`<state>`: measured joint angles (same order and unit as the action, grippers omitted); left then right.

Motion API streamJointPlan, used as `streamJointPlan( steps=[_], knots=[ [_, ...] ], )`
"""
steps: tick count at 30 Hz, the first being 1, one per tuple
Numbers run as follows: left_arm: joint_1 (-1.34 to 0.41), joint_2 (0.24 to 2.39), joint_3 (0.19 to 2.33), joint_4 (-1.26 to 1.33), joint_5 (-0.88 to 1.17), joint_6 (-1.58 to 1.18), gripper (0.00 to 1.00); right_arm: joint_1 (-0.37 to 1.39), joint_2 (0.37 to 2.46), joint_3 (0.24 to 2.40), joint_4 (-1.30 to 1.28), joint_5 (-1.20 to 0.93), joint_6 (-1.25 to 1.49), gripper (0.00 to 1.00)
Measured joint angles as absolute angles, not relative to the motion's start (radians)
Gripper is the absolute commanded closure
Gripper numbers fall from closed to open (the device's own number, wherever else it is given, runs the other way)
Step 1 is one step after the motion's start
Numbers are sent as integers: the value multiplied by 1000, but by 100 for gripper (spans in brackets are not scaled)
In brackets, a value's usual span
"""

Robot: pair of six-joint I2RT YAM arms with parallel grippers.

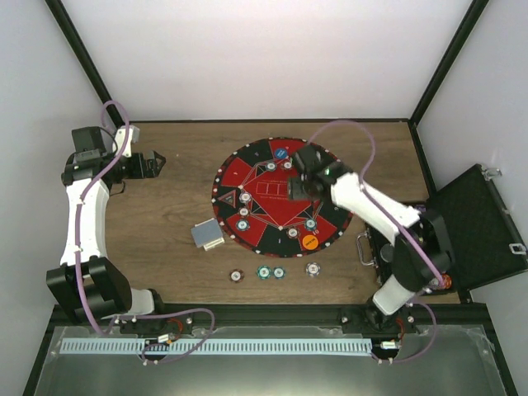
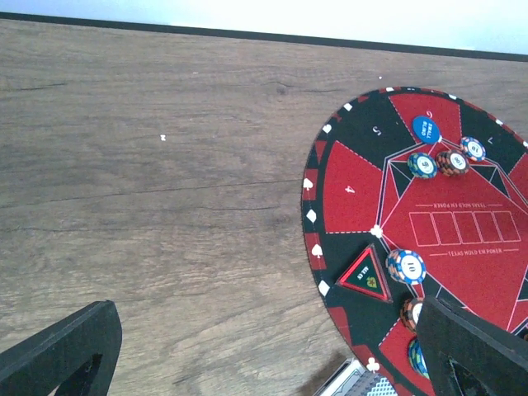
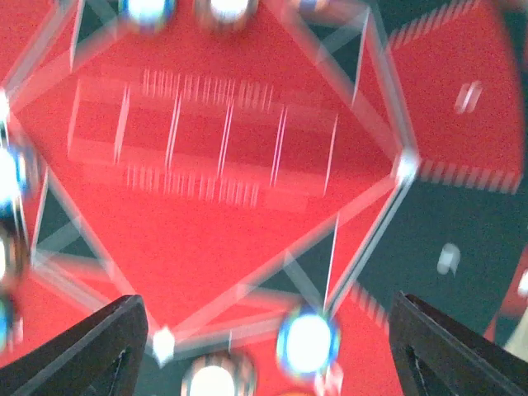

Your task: Distribute texas hold em gaming equipment

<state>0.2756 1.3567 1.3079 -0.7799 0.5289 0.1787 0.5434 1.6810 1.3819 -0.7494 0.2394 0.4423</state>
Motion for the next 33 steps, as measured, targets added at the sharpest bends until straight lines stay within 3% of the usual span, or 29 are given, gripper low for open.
streamJointPlan(
  steps=[5, 10, 16, 24, 33],
  knots=[
    [276, 1358, 1308, -779, 541, 178, 0, 728, 1476, 1031, -763, 216, 592, 18],
    [276, 1360, 1308, -778, 548, 175, 0, 873, 1383, 828, -838, 195, 763, 17],
    [276, 1361, 1308, -778, 552, 172, 0, 983, 1341, 767, -872, 172, 899, 17],
    [276, 1361, 1306, -772, 554, 167, 0, 1005, 1355, 704, -855, 152, 958, 21],
    [276, 1361, 1305, -771, 554, 167, 0, 1005, 1386, 704, -810, 155, 963, 31]
  ],
)
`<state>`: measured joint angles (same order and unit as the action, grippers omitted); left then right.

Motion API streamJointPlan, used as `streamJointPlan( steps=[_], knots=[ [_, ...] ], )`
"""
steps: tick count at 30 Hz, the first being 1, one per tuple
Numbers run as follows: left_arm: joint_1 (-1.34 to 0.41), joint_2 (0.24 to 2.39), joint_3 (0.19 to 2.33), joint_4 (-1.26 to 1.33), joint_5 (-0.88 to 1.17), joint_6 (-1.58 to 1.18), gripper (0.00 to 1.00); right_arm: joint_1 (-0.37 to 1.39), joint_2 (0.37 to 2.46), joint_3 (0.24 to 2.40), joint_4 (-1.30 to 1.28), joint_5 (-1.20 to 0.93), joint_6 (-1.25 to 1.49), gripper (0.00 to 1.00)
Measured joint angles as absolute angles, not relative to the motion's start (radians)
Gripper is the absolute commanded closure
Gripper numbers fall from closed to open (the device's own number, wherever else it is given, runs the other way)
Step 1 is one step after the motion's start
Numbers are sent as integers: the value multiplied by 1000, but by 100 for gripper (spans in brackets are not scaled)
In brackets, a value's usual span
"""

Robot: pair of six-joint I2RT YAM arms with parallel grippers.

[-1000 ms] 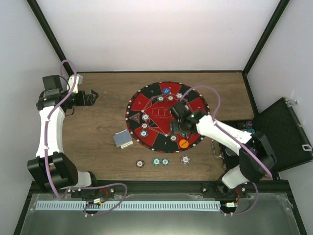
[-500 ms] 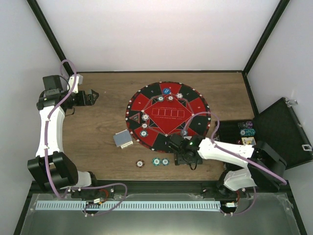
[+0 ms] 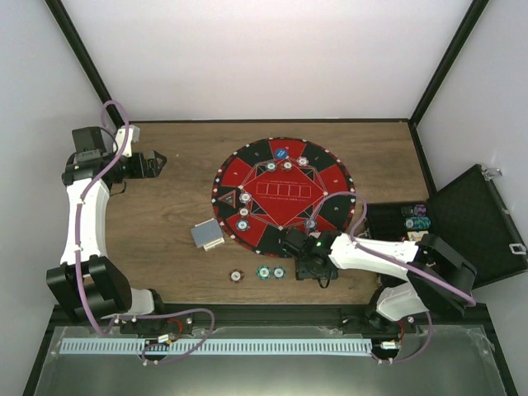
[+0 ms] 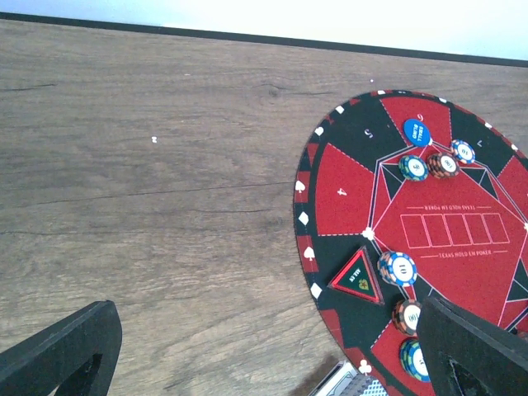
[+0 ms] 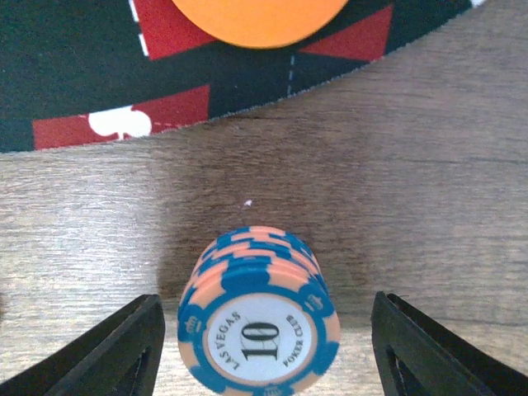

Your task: Distribute texas hold em gaming equipment

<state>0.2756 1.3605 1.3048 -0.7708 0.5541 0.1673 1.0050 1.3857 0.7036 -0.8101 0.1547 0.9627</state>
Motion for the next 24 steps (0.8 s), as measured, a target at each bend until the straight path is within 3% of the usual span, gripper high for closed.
streamJointPlan(
  steps=[9, 24],
  knots=[
    [276, 1361, 1292, -769, 554, 167, 0, 1005, 1408, 706, -792, 170, 958, 47],
    [276, 1361, 1274, -764, 554, 168, 0, 1005, 1409, 720, -791, 191, 955, 60]
  ],
)
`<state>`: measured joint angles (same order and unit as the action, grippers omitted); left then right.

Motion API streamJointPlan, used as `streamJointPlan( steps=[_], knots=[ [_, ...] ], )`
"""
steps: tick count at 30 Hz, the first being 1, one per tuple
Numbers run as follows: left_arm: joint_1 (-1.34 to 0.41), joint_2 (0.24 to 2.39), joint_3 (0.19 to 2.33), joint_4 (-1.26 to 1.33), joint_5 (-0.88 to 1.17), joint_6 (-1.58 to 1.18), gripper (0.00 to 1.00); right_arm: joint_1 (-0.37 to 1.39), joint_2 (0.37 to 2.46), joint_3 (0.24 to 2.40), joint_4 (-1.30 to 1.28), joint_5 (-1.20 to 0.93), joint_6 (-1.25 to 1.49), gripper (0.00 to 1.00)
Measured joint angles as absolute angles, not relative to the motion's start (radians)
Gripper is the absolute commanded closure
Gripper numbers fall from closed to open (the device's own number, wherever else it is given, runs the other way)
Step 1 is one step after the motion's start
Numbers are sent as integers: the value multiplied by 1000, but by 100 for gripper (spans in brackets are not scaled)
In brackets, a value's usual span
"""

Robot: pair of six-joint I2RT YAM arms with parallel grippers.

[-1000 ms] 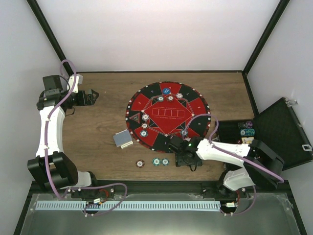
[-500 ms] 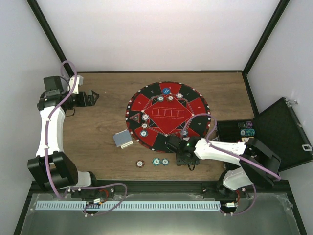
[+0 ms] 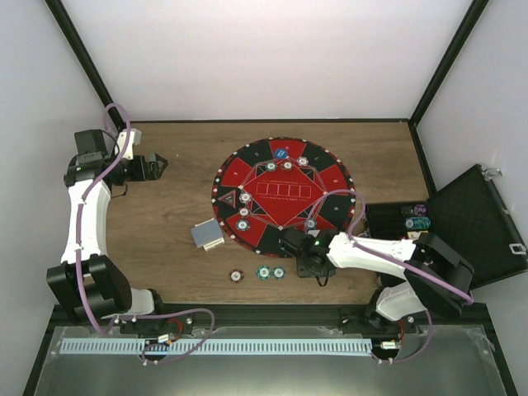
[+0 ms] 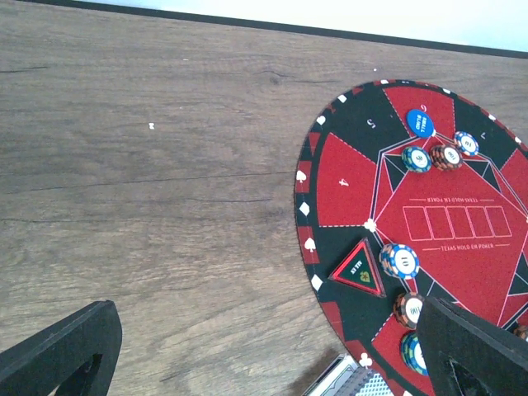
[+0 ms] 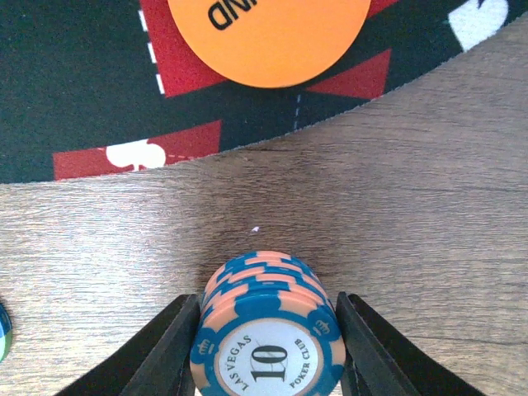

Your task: Distribute texas hold em gaming equipment

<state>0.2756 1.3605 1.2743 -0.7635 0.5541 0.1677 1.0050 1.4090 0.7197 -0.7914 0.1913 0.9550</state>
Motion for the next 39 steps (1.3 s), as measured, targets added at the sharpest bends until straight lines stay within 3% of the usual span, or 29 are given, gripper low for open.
streamJointPlan(
  steps=[13, 24, 39],
  knots=[
    [276, 1361, 1274, -764, 554, 168, 0, 992, 1405, 721, -793, 191, 950, 85],
    [276, 1361, 1274, -764, 551, 169, 0, 797, 1252, 806, -809, 181, 856, 87],
    [276, 1379, 1275, -916, 572, 441, 0, 483, 1493, 889, -657, 205, 665, 84]
  ],
)
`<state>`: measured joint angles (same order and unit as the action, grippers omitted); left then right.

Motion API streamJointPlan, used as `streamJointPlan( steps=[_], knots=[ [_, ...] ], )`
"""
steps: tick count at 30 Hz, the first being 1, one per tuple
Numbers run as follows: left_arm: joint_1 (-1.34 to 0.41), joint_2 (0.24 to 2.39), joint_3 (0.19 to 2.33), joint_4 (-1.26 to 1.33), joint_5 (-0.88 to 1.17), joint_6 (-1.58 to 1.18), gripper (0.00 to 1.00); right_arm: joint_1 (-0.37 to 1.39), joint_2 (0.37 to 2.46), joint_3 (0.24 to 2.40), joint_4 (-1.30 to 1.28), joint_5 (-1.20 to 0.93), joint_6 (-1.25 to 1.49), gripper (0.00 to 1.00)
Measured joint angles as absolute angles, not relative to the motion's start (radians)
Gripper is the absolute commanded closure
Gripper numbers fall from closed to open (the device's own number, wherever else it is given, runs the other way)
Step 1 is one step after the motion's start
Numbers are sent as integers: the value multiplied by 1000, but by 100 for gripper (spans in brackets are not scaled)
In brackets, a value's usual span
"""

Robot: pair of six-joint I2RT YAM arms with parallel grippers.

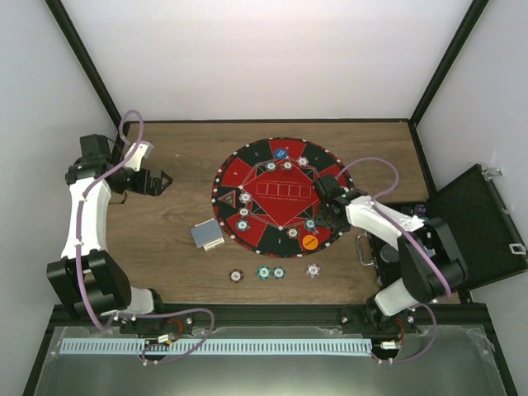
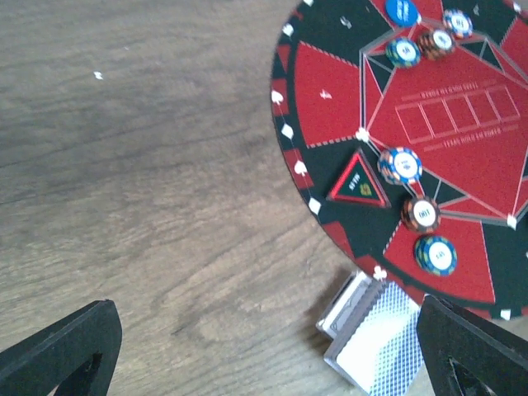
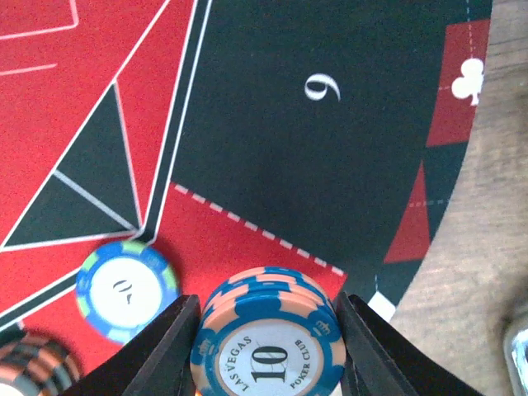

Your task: Distribute texas hold em gaming equipment

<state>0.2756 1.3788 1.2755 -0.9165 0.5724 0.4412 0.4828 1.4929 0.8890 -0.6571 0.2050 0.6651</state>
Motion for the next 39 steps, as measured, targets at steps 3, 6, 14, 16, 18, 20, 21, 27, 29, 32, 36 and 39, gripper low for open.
streamJointPlan(
  steps=[3, 6, 14, 16, 18, 20, 21, 27, 29, 32, 36, 39],
  knots=[
    [276, 1398, 1275, -976, 583, 546, 0, 451, 1525, 884, -617, 194, 649, 79],
    [275, 1418, 1270, -1024, 588, 651, 0, 438, 1552, 879, -588, 184, 640, 58],
    [165, 1441, 1139, -1053, 519, 812, 0, 436, 1568, 867, -551, 164, 635, 18],
    [121, 1438, 1103, -1044, 497, 829, 0, 436, 1541, 868, -556, 163, 635, 15],
    [62, 1425, 1054, -1019, 454, 847, 0, 437, 1500, 874, -563, 159, 632, 13],
    [1, 1404, 1010, -995, 419, 861, 0, 446, 1463, 878, -567, 152, 632, 11],
    [-28, 1392, 991, -984, 403, 869, 0, 456, 1435, 879, -567, 144, 632, 9],
    [-134, 1362, 921, -916, 323, 903, 0, 583, 1294, 864, -526, 93, 656, 7],
    [-150, 1355, 904, -896, 310, 917, 0, 634, 1262, 842, -503, 78, 670, 6],
    [-177, 1334, 871, -868, 288, 929, 0, 712, 1237, 794, -468, 68, 697, 5],
    [-214, 1309, 840, -844, 268, 946, 0, 780, 1230, 738, -433, 51, 725, 5],
    [-234, 1306, 818, -829, 258, 951, 0, 807, 1211, 697, -394, 33, 738, 6]
  ],
)
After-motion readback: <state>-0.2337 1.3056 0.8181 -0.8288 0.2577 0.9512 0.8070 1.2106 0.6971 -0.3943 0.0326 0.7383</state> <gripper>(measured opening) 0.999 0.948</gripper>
